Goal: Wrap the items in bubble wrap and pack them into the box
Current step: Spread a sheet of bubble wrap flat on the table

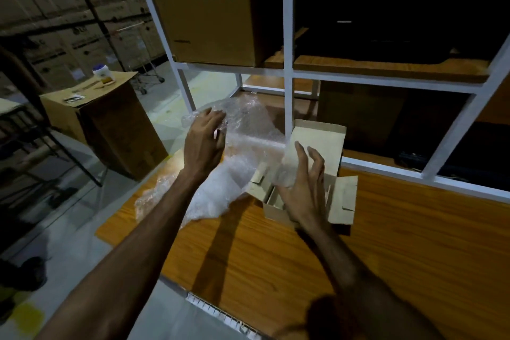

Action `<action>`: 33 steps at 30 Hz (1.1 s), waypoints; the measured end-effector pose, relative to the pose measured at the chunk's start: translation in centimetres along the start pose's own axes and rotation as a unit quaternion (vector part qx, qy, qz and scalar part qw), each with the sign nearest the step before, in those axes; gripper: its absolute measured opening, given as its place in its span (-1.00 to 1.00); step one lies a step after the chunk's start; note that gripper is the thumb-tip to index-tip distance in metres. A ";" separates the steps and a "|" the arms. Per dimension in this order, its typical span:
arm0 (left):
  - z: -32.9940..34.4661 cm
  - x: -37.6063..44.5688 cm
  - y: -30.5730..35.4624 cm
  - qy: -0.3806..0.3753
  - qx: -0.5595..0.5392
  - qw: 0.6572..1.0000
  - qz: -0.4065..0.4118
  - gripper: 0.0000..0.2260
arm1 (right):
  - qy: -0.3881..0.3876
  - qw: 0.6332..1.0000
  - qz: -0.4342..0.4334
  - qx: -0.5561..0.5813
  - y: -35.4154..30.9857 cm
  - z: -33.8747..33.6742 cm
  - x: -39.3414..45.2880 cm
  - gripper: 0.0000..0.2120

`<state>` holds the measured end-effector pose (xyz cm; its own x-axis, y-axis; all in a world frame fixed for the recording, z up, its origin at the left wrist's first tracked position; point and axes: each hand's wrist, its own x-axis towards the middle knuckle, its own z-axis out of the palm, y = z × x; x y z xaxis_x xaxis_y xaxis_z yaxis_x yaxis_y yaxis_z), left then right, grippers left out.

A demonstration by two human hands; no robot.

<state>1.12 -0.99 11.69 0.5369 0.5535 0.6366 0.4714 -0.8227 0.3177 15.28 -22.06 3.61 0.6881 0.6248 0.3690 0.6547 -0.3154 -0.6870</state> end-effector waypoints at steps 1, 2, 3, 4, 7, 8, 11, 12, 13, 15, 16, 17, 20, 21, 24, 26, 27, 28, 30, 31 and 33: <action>-0.4 -0.4 0.9 0.002 0.001 1.000 0.006 -0.67 | 0.020 1.000 0.012 0.003 0.0 0.5 0.3 -0.12; -0.8 -0.9 1.5 0.003 0.010 1.000 0.016 -0.68 | 0.045 0.999 0.021 0.012 0.0 0.9 0.8 -0.27; -1.3 -1.5 1.7 0.002 0.025 0.999 0.026 -0.68 | 0.072 0.997 0.019 0.019 0.1 0.9 1.1 -0.45; -1.8 -2.1 1.7 -0.002 0.042 0.998 0.036 -0.69 | 0.091 0.996 0.007 0.015 0.3 0.7 1.3 -0.61; -3.3 -4.4 0.4 -0.016 0.088 0.995 0.044 -0.68 | 0.113 0.992 -0.035 -0.039 1.9 -0.5 1.0 -0.77; -3.6 -5.3 -0.2 -0.022 0.099 0.994 0.043 -0.69 | 0.116 0.991 -0.047 -0.046 2.6 -1.1 0.7 -0.77; -3.6 -8.5 -1.3 -0.036 0.116 0.992 0.037 -0.71 | 0.124 0.983 -0.117 -0.066 4.6 -2.4 -1.4 -0.76; -3.4 -9.7 -1.3 -0.039 0.118 0.992 0.028 -0.71 | 0.120 0.981 -0.133 -0.073 5.1 -3.1 -2.5 -0.76; -3.1 -11.0 -1.4 -0.042 0.117 0.992 0.020 -0.70 | 0.116 0.979 -0.147 -0.081 5.4 -3.9 -3.7 -0.76; -2.3 -13.7 -1.5 -0.050 0.111 0.992 0.014 -0.70 | 0.103 0.975 -0.171 -0.097 6.1 -5.3 -6.5 -0.73; -1.9 -15.2 -1.8 -0.059 0.109 0.992 0.017 -0.69 | 0.097 0.974 -0.179 -0.102 6.4 -6.0 -7.8 -0.71; -1.5 -16.6 -2.0 -0.072 0.108 0.991 0.022 -0.68 | 0.093 0.973 -0.183 -0.107 6.9 -6.5 -9.2 -0.70; -0.8 -20.7 -2.6 -0.127 0.117 0.984 0.036 -0.66 | 0.065 0.968 -0.193 -0.149 8.2 -7.8 -13.4 -0.65; -0.7 -22.1 -2.5 -0.149 0.128 0.980 0.040 -0.65 | 0.045 0.964 -0.201 -0.167 8.6 -8.2 -14.9 -0.60; -0.8 -25.6 -1.7 -0.223 0.154 0.962 0.038 -0.60 | -0.013 0.955 -0.207 -0.213 9.4 -9.3 -19.0 -0.48; -1.0 -27.4 -1.4 -0.268 0.166 0.949 0.029 -0.56 | -0.061 0.945 -0.193 -0.258 9.9 -9.8 -21.7 -0.43; -1.1 -28.2 -1.2 -0.283 0.169 0.944 0.026 -0.54 | -0.089 0.937 -0.180 -0.284 10.4 -9.9 -22.9 -0.37; -1.2 -28.9 -1.1 -0.293 0.169 0.941 0.025 -0.53 | -0.118 0.931 -0.159 -0.305 10.8 -10.2 -23.9 -0.29; -1.4 -30.1 -0.8 -0.304 0.165 0.938 0.038 -0.53 | -0.163 0.922 -0.115 -0.332 11.9 -10.8 -25.7 -0.18; -1.4 -30.5 -0.7 -0.308 0.166 0.935 0.052 -0.53 | -0.176 0.916 -0.102 -0.345 12.5 -11.1 -26.3 -0.17; -1.4 -31.2 -0.4 -0.324 0.165 0.929 0.069 -0.54 | -0.187 0.905 -0.089 -0.372 13.5 -11.7 -27.3 -0.23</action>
<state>-16.76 -18.12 -7.33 0.8661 0.4958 0.0638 0.4985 -0.8662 -0.0356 9.01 -51.78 -8.41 0.4883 0.8669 0.0999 0.8697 -0.4928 0.0255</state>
